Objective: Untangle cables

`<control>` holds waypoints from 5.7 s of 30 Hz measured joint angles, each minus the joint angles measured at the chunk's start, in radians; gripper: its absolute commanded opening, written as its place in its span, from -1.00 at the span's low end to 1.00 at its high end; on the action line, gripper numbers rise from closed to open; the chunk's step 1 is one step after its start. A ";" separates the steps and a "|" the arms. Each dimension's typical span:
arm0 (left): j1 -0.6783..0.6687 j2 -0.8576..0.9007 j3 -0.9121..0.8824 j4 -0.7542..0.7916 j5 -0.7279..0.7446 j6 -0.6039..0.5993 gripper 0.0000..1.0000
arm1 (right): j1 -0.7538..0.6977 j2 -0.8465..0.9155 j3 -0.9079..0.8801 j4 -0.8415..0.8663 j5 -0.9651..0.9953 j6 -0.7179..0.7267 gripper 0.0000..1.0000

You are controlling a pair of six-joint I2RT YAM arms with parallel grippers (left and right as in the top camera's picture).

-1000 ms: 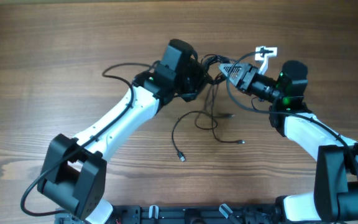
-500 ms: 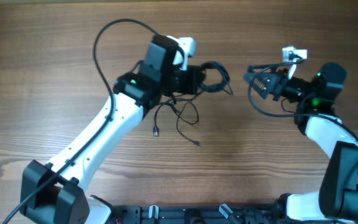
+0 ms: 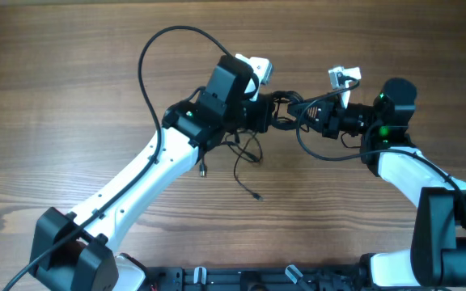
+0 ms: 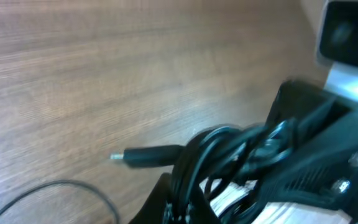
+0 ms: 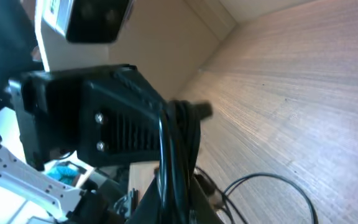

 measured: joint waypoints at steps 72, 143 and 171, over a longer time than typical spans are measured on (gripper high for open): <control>-0.130 0.051 -0.005 0.017 -0.203 0.083 -0.92 | 0.101 0.000 -0.003 -0.150 0.550 0.827 -0.91; 0.182 0.106 0.003 0.332 0.506 -0.528 -0.76 | 0.084 0.002 -0.019 0.374 0.402 0.759 -0.50; 0.113 0.109 0.003 0.222 0.390 -0.218 -0.31 | 0.088 0.002 -0.016 0.159 0.343 0.418 -0.92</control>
